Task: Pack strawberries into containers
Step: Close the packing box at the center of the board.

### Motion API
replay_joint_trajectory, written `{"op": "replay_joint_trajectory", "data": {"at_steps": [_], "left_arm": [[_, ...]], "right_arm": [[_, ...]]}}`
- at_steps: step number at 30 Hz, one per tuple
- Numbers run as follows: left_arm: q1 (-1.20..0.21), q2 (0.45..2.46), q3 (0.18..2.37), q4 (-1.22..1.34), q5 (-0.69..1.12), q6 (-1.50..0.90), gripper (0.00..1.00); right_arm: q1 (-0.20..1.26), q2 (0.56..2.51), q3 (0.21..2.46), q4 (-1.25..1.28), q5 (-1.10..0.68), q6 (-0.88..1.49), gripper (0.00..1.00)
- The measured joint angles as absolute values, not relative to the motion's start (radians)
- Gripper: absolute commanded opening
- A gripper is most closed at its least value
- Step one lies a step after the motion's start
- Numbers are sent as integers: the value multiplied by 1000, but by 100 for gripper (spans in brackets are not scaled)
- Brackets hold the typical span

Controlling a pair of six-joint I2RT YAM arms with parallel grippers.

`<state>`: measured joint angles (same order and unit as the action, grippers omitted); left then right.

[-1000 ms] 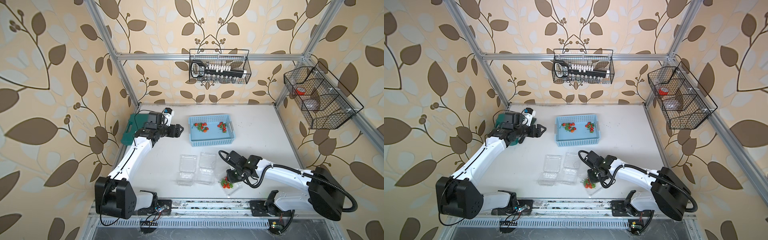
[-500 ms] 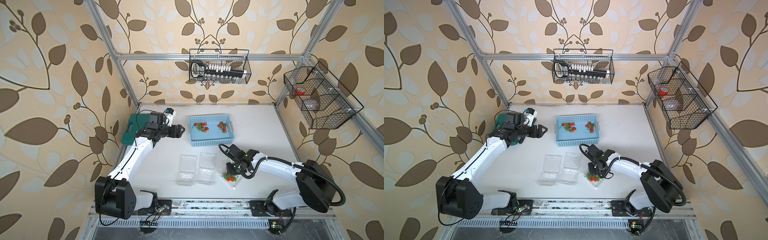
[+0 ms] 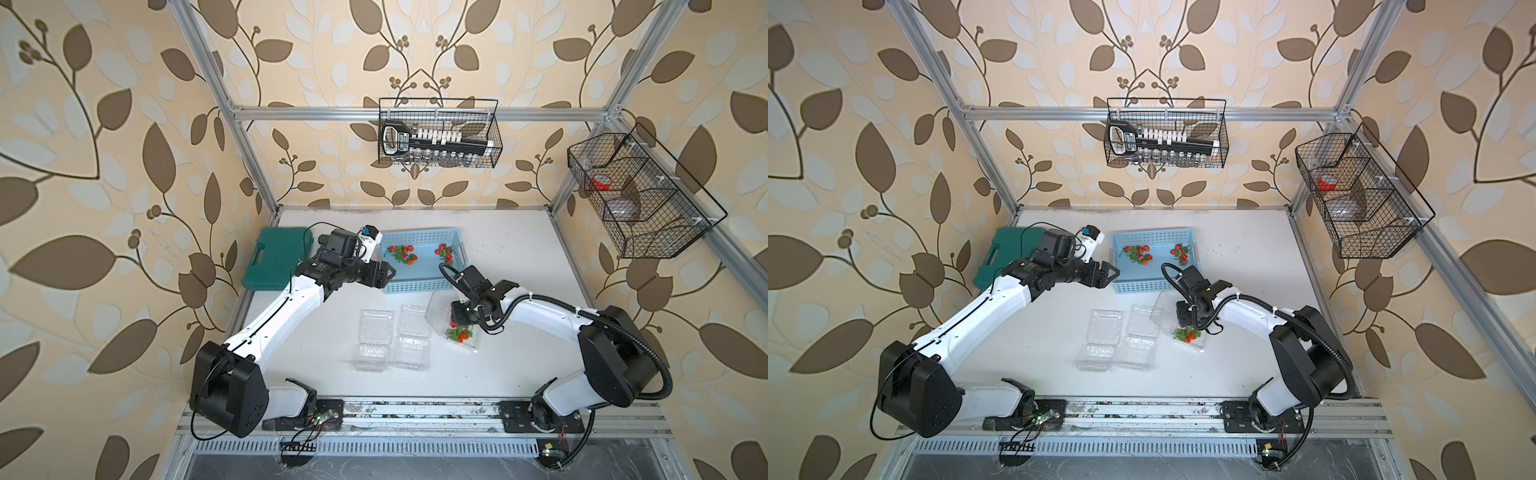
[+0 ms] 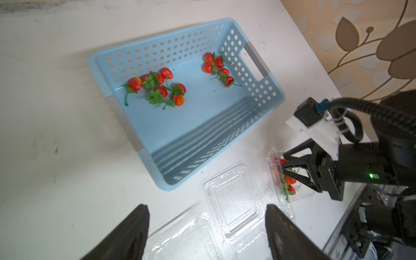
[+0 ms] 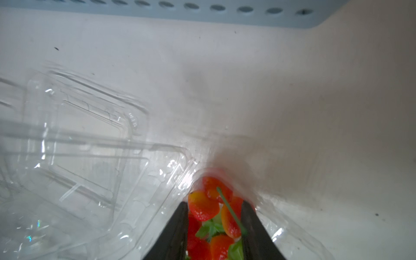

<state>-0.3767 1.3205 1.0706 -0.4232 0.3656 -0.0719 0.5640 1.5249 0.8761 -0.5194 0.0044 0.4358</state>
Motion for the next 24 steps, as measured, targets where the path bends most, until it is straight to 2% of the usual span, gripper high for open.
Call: {"op": "replay_joint_trajectory", "data": {"at_steps": [9, 18, 24], "left_arm": [[-467, 1252, 920, -389, 334, -190, 81], [-612, 1208, 855, -366, 255, -297, 80], [-697, 1297, 855, -296, 250, -326, 80]], "right_arm": [[514, 1346, 869, -551, -3, 422, 42], [300, 1193, 717, -535, -114, 434, 43], [222, 1183, 634, -488, -227, 460, 42]]}}
